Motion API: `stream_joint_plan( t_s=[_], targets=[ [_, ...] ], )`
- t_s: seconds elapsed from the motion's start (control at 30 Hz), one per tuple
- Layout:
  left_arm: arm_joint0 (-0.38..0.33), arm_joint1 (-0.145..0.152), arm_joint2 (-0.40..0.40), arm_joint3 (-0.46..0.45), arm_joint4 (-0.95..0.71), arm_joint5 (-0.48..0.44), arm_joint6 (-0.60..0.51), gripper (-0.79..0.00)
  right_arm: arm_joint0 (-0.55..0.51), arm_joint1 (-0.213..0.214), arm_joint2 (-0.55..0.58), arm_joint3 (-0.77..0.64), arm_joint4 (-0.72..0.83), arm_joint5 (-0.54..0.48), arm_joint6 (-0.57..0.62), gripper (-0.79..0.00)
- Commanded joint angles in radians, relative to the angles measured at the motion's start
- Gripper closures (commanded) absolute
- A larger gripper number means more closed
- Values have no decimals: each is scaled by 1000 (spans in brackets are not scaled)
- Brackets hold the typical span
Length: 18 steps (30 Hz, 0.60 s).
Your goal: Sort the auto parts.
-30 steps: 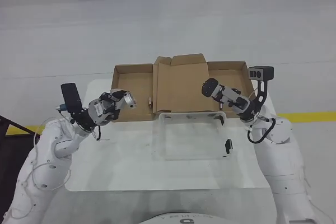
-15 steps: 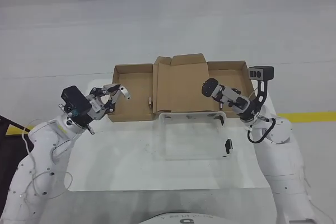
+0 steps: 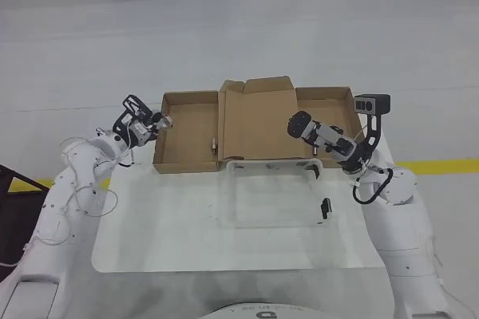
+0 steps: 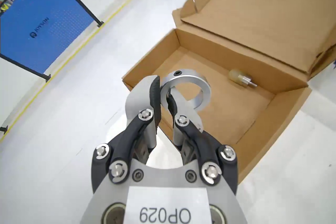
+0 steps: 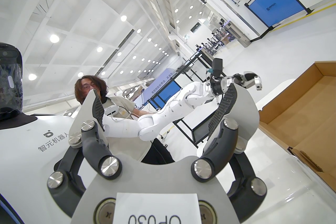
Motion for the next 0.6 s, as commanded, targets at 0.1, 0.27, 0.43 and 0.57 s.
stream_joint_plan(
  t_s=[0.1, 0.27, 0.43, 0.57],
  targets=[
    [-89, -49, 144, 119, 35, 20, -15, -25, 0, 0, 0, 0, 0, 0, 0, -785],
    [-152, -88, 212, 219, 16, 45, 2, -680, 0, 0, 0, 0, 0, 0, 0, -785],
    [-193, -104, 231, 281, 6, 19, 44, -785, 0, 0, 0, 0, 0, 0, 0, -785],
    [-199, -103, 205, 302, -59, -49, 117, -785, 0, 0, 0, 0, 0, 0, 0, -785]
  ],
)
